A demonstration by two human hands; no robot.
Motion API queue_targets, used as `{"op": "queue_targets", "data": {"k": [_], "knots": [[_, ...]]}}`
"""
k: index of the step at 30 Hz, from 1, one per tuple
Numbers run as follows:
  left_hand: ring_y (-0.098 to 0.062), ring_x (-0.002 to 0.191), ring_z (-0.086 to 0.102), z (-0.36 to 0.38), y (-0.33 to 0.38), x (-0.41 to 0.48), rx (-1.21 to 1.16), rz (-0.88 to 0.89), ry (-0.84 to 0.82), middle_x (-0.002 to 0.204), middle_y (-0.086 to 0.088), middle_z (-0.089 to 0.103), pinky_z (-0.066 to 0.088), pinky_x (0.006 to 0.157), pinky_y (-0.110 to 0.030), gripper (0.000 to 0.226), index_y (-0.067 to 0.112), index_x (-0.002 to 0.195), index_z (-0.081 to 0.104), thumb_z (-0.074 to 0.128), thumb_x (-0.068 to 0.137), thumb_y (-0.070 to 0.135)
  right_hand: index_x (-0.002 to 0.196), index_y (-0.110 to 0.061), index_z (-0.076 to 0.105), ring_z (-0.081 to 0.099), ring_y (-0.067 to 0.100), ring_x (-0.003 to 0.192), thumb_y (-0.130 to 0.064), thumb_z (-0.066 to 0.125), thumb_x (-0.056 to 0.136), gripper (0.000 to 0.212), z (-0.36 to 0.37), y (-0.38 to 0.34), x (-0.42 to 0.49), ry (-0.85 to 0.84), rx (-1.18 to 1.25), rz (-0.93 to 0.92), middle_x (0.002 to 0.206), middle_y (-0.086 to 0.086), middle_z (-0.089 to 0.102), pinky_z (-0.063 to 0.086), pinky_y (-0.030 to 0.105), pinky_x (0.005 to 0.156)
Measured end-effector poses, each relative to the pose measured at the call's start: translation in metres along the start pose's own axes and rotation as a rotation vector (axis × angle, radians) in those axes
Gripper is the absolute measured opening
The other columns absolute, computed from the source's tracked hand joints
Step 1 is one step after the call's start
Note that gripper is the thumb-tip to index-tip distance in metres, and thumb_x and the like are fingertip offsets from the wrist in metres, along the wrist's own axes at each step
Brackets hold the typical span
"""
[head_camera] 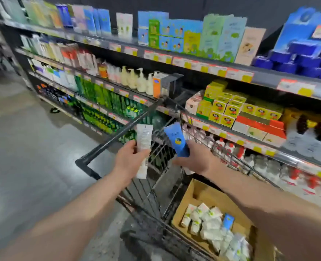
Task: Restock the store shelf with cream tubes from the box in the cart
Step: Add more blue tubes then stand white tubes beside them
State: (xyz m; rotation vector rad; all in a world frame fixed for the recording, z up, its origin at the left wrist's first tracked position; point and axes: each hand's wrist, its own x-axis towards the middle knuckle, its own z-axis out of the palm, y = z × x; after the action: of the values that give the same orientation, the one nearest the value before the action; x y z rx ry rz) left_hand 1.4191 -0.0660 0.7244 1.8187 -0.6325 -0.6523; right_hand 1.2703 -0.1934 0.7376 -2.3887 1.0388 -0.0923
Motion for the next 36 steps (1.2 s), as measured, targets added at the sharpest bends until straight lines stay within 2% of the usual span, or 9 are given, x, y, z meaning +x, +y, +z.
{"op": "queue_targets", "data": {"k": [7, 10, 12, 16, 20, 26, 30, 34, 36], "knots": [[-0.025, 0.086, 0.064, -0.172, -0.016, -0.033, 0.012, 0.067, 0.189, 0.098, -0.010, 0.069, 0.052, 0.076, -0.038, 0.029, 0.011, 0.108, 0.063, 0.068, 0.083, 0.023, 0.107, -0.017, 0.051, 0.054, 0.018, 0.085, -0.046, 0.070, 0.079, 0.044, 0.046, -0.167, -0.003, 0.043, 0.111, -0.128, 0.098, 0.000, 0.057, 0.041, 0.029, 0.065], [-0.021, 0.067, 0.055, -0.228, -0.026, -0.046, -0.024, 0.054, 0.270, 0.086, -0.012, 0.066, 0.038, 0.055, -0.029, 0.016, 0.011, 0.097, 0.065, 0.066, 0.083, 0.019, 0.109, -0.018, 0.051, 0.053, 0.017, 0.086, -0.045, 0.070, 0.080, 0.044, 0.066, -0.221, -0.004, 0.011, 0.126, -0.172, 0.097, -0.002, 0.055, 0.041, 0.029, 0.070], [-0.019, 0.063, 0.054, -0.258, -0.031, -0.048, -0.076, 0.052, 0.326, 0.082, -0.009, 0.065, 0.035, 0.053, -0.027, 0.007, 0.017, 0.089, 0.064, 0.066, 0.082, 0.017, 0.110, -0.018, 0.051, 0.053, 0.018, 0.086, -0.043, 0.069, 0.081, 0.042, 0.076, -0.249, 0.000, -0.012, 0.099, -0.203, 0.096, -0.002, 0.054, 0.041, 0.029, 0.071], [-0.015, 0.063, 0.053, -0.302, -0.042, -0.039, -0.153, 0.037, 0.426, 0.085, -0.004, 0.066, 0.037, 0.052, -0.025, 0.019, 0.016, 0.099, 0.064, 0.068, 0.082, 0.024, 0.097, -0.018, 0.047, 0.051, 0.020, 0.082, -0.046, 0.069, 0.080, 0.040, 0.092, -0.295, 0.019, -0.038, 0.036, -0.237, 0.092, 0.001, 0.053, 0.039, 0.030, 0.067], [-0.012, 0.066, 0.055, -0.337, -0.051, -0.020, -0.195, -0.001, 0.452, 0.088, -0.003, 0.064, 0.036, 0.052, -0.024, 0.019, 0.014, 0.100, 0.061, 0.067, 0.082, 0.017, 0.102, -0.013, 0.052, 0.057, 0.023, 0.089, -0.049, 0.069, 0.078, 0.046, 0.110, -0.331, 0.057, -0.079, 0.017, -0.258, 0.097, 0.004, 0.059, 0.044, 0.033, 0.071], [-0.012, 0.060, 0.054, -0.398, -0.050, 0.044, -0.082, 0.006, 0.522, 0.081, -0.003, 0.062, 0.038, 0.044, -0.011, 0.020, 0.009, 0.103, 0.060, 0.065, 0.083, 0.013, 0.101, -0.009, 0.054, 0.058, 0.020, 0.072, -0.043, 0.073, 0.077, 0.045, 0.138, -0.392, 0.142, -0.098, 0.147, -0.321, 0.078, -0.002, 0.060, 0.044, 0.030, 0.060], [-0.024, 0.077, 0.063, -0.431, -0.038, 0.119, -0.080, -0.003, 0.524, 0.096, -0.012, 0.069, 0.048, 0.069, -0.030, 0.022, 0.007, 0.104, 0.063, 0.064, 0.083, 0.010, 0.101, -0.011, 0.056, 0.058, 0.015, 0.064, -0.037, 0.074, 0.078, 0.039, 0.141, -0.423, 0.214, -0.133, 0.256, -0.339, 0.077, -0.004, 0.059, 0.044, 0.024, 0.055], [-0.021, 0.074, 0.063, -0.445, -0.017, 0.201, -0.090, 0.005, 0.504, 0.092, -0.009, 0.070, 0.043, 0.060, -0.027, 0.016, 0.015, 0.099, 0.064, 0.063, 0.083, 0.012, 0.085, -0.021, 0.051, 0.058, 0.014, 0.068, -0.042, 0.072, 0.078, 0.031, 0.123, -0.436, 0.290, -0.099, 0.208, -0.352, 0.079, -0.005, 0.059, 0.043, 0.025, 0.059], [-0.018, 0.071, 0.061, -0.445, -0.010, 0.236, -0.096, 0.023, 0.495, 0.091, -0.006, 0.070, 0.042, 0.058, -0.026, 0.015, 0.019, 0.097, 0.064, 0.063, 0.084, 0.012, 0.088, -0.023, 0.048, 0.055, 0.017, 0.077, -0.043, 0.072, 0.077, 0.033, 0.112, -0.439, 0.324, -0.076, 0.192, -0.345, 0.083, -0.006, 0.056, 0.043, 0.029, 0.066]]}}
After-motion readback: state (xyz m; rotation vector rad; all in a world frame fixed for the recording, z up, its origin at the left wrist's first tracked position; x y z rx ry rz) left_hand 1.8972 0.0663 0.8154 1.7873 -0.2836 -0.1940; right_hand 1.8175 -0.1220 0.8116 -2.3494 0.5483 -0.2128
